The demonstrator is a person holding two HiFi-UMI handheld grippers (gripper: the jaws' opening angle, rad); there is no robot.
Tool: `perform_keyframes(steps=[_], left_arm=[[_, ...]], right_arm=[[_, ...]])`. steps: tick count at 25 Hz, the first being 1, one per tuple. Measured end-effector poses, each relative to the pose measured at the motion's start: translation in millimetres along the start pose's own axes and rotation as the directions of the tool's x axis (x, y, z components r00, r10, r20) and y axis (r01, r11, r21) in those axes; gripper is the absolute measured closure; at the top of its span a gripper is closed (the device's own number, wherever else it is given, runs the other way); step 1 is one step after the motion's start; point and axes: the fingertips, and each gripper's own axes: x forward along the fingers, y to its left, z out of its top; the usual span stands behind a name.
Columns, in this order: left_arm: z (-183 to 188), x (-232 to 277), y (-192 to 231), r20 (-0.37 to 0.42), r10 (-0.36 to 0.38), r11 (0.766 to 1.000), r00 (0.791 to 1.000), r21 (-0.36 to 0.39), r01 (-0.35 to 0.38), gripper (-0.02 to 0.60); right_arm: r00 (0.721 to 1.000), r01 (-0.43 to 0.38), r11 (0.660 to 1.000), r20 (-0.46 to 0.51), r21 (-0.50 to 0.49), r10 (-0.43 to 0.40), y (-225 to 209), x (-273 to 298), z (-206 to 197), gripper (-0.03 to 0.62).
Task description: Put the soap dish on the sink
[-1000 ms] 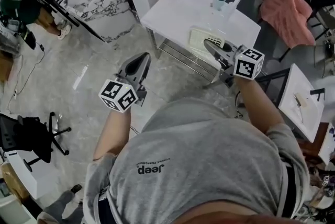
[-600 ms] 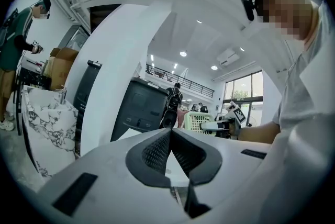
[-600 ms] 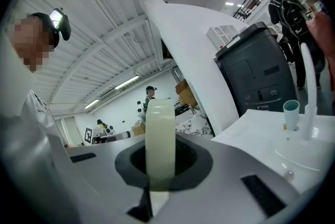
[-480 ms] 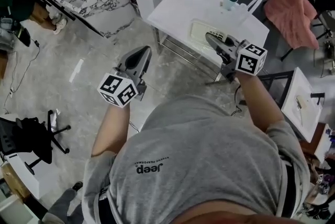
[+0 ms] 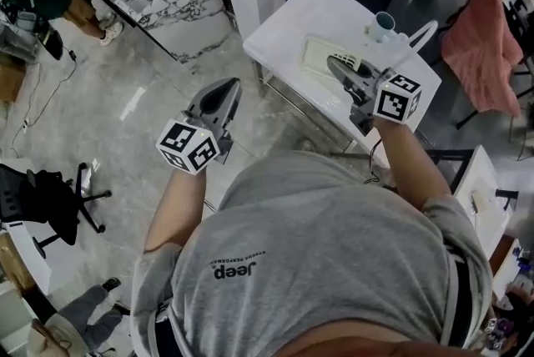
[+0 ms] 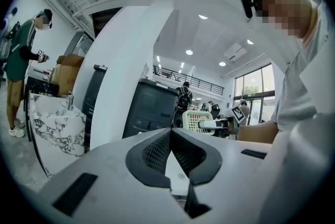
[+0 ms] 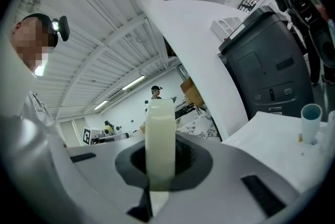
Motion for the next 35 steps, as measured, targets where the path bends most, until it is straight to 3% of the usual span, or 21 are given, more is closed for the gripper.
perform_keyframes(steps=[8, 10, 16, 26, 30, 35], left_arm=[[15, 79, 4, 0.043, 0.109, 0.992, 0.993, -0.062, -0.106, 0.568], [15, 95, 5, 0.045, 0.118, 0.99, 0.992, -0.079, -0.114, 0.568], [12, 124, 20, 0.001, 0.093, 0.995, 0.996, -0.036, -0.093, 0.568], [17, 160, 65, -0.028, -0.069, 0.998, 0.997, -0.007, 0.069, 0.568], [14, 171, 83, -0.045, -0.102, 0.995, 0.994, -0.011, 0.102, 0.568], [7, 184, 116, -0.066, -0.107, 0.994, 0.992, -0.017, 0.106, 0.568]], right_arm=[[0.997, -0.079, 0.994, -0.012, 0.069, 0.08, -65, 11, 39, 0.531], [0.997, -0.072, 0.994, -0.008, 0.088, 0.073, -81, 17, 44, 0.531], [0.999, -0.028, 0.993, -0.014, 0.114, 0.03, -106, 32, 43, 0.531], [0.987, 0.16, 0.971, -0.005, 0.177, -0.162, -155, 80, 49, 0.531], [0.97, 0.233, 0.939, 0.013, 0.251, -0.244, -198, 101, 56, 0.531], [0.933, 0.341, 0.875, -0.012, 0.343, -0.359, -282, 121, 50, 0.531]])
